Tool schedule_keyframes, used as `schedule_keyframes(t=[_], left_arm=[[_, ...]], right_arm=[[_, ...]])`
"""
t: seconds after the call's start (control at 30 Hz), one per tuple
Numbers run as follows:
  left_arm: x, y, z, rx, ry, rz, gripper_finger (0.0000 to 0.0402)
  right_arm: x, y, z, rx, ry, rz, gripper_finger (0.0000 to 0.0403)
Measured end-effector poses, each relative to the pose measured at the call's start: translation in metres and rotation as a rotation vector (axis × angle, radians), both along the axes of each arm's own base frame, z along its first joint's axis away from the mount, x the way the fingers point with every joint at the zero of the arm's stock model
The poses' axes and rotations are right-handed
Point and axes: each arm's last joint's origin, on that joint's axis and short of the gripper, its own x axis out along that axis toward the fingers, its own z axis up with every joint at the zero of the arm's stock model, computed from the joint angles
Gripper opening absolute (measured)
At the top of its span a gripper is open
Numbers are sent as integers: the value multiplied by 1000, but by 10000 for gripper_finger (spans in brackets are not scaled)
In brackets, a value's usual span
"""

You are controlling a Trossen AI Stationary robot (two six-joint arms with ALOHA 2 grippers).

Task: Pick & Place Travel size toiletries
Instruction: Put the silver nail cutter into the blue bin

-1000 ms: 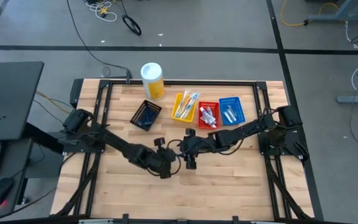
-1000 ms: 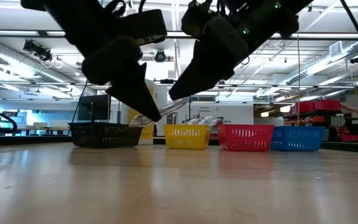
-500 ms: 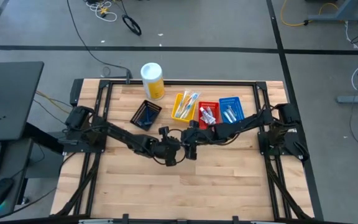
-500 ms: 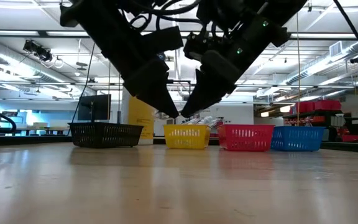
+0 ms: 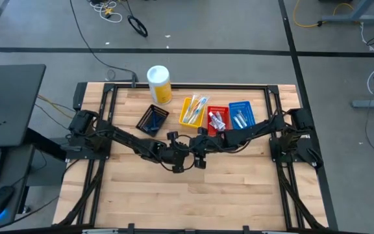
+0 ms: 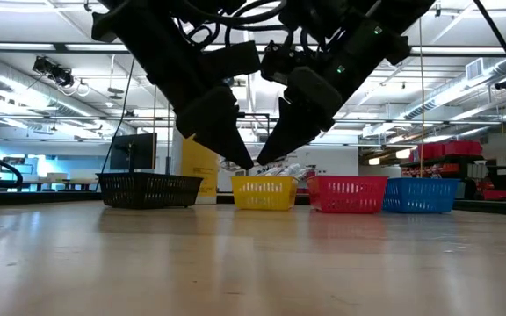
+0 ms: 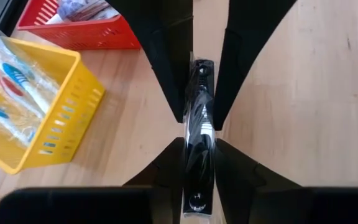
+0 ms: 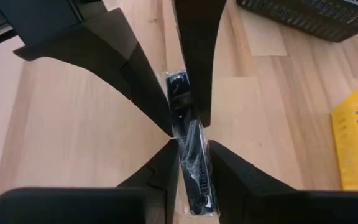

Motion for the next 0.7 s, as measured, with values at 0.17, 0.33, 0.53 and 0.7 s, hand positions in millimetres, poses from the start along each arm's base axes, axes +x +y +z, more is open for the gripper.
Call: schedule_keyframes(t=[0.17, 0.33, 0.53, 0.7], left_arm=[[1, 3, 0, 8, 9, -13, 75], [3, 5, 1, -18, -4, -16, 113], [5, 8, 3, -54, -48, 22, 150], [5, 8, 3, -69, -57, 38, 167]], right_arm=[[-1, 0, -1, 10, 11, -10, 77], [-2, 0, -2, 35, 23, -49, 75], [-13, -2, -10, 68, 153, -128, 75], [-32, 4, 0, 78, 271, -231, 75]])
